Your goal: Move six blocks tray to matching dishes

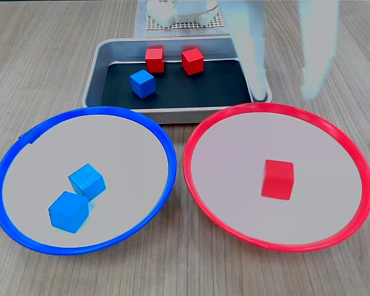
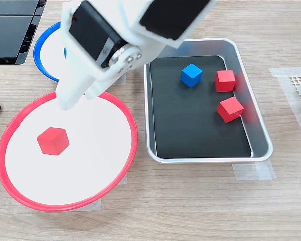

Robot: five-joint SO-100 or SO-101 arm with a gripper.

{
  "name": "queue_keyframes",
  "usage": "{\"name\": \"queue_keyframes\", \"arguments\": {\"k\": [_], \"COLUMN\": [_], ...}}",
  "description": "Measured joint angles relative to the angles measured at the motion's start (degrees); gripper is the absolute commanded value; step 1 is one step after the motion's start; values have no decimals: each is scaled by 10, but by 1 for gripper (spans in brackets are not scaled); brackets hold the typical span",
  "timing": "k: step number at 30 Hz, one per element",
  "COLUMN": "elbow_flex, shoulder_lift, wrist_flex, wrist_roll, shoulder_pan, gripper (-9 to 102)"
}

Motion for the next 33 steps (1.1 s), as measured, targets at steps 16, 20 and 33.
{"name": "queue_keyframes", "arguments": {"k": [16,20,33], "elbow_flex": [330,376,402], "shoulder_lift": [279,277,183], "wrist_flex": [136,113,65], "wrist_roll": [-368,-341,-276], "shoulder_pan": [252,277,284], "gripper": [11,23,19]}}
